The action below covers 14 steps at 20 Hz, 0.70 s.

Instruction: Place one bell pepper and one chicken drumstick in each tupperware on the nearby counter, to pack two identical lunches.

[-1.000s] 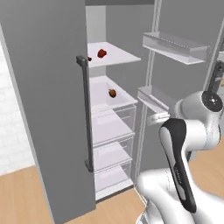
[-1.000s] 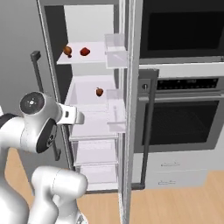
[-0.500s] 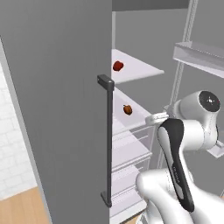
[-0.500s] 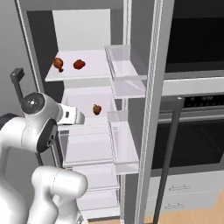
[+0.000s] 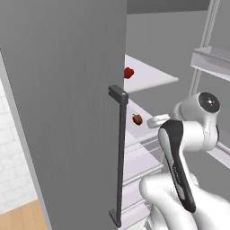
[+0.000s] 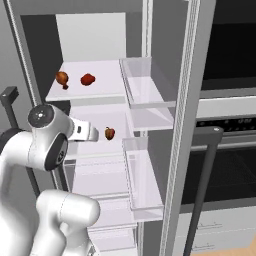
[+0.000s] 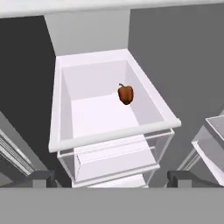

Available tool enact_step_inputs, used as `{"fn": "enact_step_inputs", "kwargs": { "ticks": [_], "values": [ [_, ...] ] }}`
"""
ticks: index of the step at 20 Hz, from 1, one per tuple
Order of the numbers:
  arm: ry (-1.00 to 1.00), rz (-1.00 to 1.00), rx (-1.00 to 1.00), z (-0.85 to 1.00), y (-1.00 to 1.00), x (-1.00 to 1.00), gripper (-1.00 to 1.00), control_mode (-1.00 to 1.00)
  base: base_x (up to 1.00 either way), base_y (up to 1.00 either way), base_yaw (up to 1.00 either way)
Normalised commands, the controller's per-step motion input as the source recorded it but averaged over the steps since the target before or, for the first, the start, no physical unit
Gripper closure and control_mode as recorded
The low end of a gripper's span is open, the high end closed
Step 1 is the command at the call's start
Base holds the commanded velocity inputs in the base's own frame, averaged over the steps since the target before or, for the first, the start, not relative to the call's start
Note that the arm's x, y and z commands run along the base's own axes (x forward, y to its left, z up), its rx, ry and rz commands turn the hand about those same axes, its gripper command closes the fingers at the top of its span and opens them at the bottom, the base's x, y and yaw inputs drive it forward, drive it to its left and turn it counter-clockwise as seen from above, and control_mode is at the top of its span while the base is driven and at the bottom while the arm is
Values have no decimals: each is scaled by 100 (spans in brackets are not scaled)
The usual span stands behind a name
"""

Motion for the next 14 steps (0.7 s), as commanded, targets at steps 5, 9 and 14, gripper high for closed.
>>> {"fn": "enact_step_inputs", "kwargs": {
  "ticks": [5,9,14],
  "values": [
    [18,-15,-5,-45,8,100,-100,-100,0,0,0],
    [3,-6,0,-49,-27,100,-100,-100,0,0,0],
    [1,0,0,-32,-27,93,-100,-100,0,0,0]
  ]
}}
